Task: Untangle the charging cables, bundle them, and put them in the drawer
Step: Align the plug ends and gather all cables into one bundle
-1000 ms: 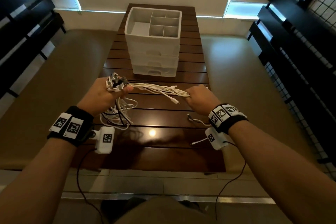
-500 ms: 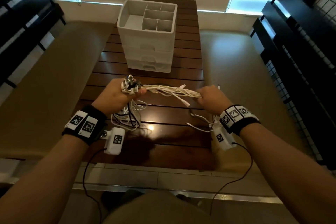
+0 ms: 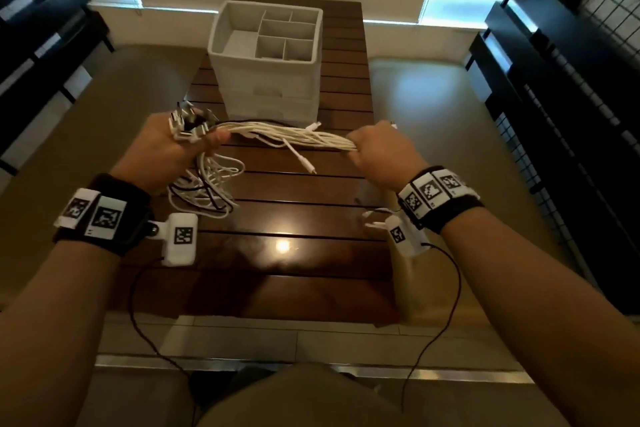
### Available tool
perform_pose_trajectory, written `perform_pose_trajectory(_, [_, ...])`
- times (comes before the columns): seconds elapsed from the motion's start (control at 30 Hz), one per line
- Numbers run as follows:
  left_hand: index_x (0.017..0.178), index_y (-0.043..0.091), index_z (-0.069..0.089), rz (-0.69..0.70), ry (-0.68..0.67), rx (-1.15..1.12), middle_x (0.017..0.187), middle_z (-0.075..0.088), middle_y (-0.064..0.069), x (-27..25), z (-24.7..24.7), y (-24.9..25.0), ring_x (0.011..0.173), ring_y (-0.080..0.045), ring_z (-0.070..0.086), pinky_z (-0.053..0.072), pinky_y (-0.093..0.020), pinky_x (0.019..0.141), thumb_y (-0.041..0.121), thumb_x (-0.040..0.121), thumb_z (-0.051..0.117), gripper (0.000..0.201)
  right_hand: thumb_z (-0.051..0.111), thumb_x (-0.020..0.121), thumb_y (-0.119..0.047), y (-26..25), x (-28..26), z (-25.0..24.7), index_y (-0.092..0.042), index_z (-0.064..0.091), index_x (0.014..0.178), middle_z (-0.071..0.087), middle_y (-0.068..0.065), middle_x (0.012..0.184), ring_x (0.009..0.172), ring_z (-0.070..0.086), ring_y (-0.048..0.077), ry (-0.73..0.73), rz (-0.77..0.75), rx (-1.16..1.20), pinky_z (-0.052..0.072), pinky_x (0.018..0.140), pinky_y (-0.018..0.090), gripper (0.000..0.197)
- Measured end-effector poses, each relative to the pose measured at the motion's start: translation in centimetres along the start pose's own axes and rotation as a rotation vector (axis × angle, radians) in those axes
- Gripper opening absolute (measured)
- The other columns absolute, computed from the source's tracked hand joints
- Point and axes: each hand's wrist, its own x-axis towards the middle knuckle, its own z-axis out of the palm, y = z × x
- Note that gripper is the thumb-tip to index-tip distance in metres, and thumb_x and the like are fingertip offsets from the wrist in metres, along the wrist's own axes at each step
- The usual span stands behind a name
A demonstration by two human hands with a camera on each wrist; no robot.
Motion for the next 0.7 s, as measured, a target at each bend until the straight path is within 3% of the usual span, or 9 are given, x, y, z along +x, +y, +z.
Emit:
perform_pose_trajectory(0.1, [0.084, 0.003, 0.069, 0.024, -0.024, 0.08, 0.069, 0.069, 0.003, -0.4, -1.6, -0.2, 0.058, -0.003, 0.062, 0.05, -0.014, 0.058, 0.025, 0.095, 0.074, 0.026, 0.057, 0.098, -0.03, -0.4, 1.3, 1.3, -0.017, 0.073, 0.098, 0.065, 0.006, 0.082, 0.083, 0.053, 0.025, 0.023, -0.024, -0.04, 0.054, 0.077, 0.042, 0.02])
perform_pose_trajectory(0.17, [0.084, 0.002, 0.07, 0.001, -0.037, 0.103, 0.072, 0.07, 0.001, -0.8, -2.4, -1.3, 0.06, -0.003, 0.062, 0.05, -0.014, 0.06, 0.026, 0.096, 0.074, 0.027, 0.06, 0.098, -0.034, -0.4, 2.4, 1.8, -0.018, 0.074, 0.096, 0.07, 0.007, 0.082, 0.082, 0.061, 0.028, 0.04, -0.037, -0.043, 0.055, 0.074, 0.043, 0.021])
perform_pose_trajectory(0.3, [0.084, 0.005, 0.072, -0.07, 0.015, 0.102, 0.068, 0.069, 0.001, -1.3, -5.0, -3.9, 0.059, -0.003, 0.061, 0.048, -0.014, 0.059, 0.026, 0.095, 0.075, 0.024, 0.063, 0.095, -0.038, 0.7, 4.0, 2.8, -0.021, 0.07, 0.087, 0.06, -0.001, 0.07, 0.074, 0.063, 0.028, 0.064, 0.038, -0.096, 0.051, 0.067, 0.037, 0.02])
perform_pose_trajectory(0.4, [0.074, 0.016, 0.07, -0.084, 0.071, 0.142, 0.068, 0.067, -0.005, -1.3, -8.0, -5.6, 0.059, -0.005, 0.06, 0.049, -0.022, 0.062, 0.026, 0.095, 0.075, 0.024, 0.063, 0.098, -0.039, 2.3, 4.4, 3.7, -0.018, 0.071, 0.084, 0.061, 0.005, 0.07, 0.07, 0.06, 0.03, 0.059, 0.148, -0.181, 0.049, 0.064, 0.036, 0.027])
perform_pose_trajectory(0.5, [0.073, 0.011, 0.07, -0.095, 0.071, 0.177, 0.073, 0.069, -0.013, -0.9, -9.6, -6.7, 0.064, -0.013, 0.061, 0.048, -0.034, 0.065, 0.027, 0.096, 0.074, 0.028, 0.064, 0.097, -0.04, 1.9, 5.0, 4.8, -0.015, 0.073, 0.083, 0.055, 0.002, 0.066, 0.066, 0.055, 0.027, 0.042, 0.207, -0.21, 0.054, 0.066, 0.038, 0.03])
perform_pose_trajectory(0.6, [0.074, 0.005, 0.069, -0.102, 0.03, 0.194, 0.073, 0.067, -0.018, -0.5, -10.1, -7.5, 0.059, -0.006, 0.057, 0.046, -0.03, 0.062, 0.027, 0.097, 0.073, 0.032, 0.069, 0.091, -0.042, 0.8, 5.5, 5.4, -0.021, 0.069, 0.093, 0.07, 0.008, 0.087, 0.082, 0.066, 0.032, -0.028, 0.254, -0.145, 0.053, 0.069, 0.038, 0.022])
perform_pose_trajectory(0.63, [0.072, 0.007, 0.068, -0.106, 0.012, 0.201, 0.071, 0.066, -0.015, -0.5, -10.1, -7.7, 0.057, -0.004, 0.055, 0.045, -0.023, 0.06, 0.028, 0.097, 0.073, 0.033, 0.073, 0.087, -0.045, 0.5, 5.6, 5.4, -0.022, 0.064, 0.098, 0.071, 0.008, 0.097, 0.088, 0.066, 0.031, -0.092, 0.268, -0.126, 0.053, 0.072, 0.037, 0.027])
perform_pose_trajectory(0.7, [0.07, 0.01, 0.067, -0.118, -0.018, 0.22, 0.068, 0.064, -0.009, -0.6, -9.8, -8.2, 0.055, -0.001, 0.054, 0.042, -0.013, 0.056, 0.028, 0.097, 0.074, 0.033, 0.081, 0.077, -0.052, -0.7, 5.8, 5.4, -0.02, 0.055, 0.116, 0.065, 0.01, 0.119, 0.103, 0.061, 0.03, -0.188, 0.252, -0.11, 0.054, 0.086, 0.042, 0.057])
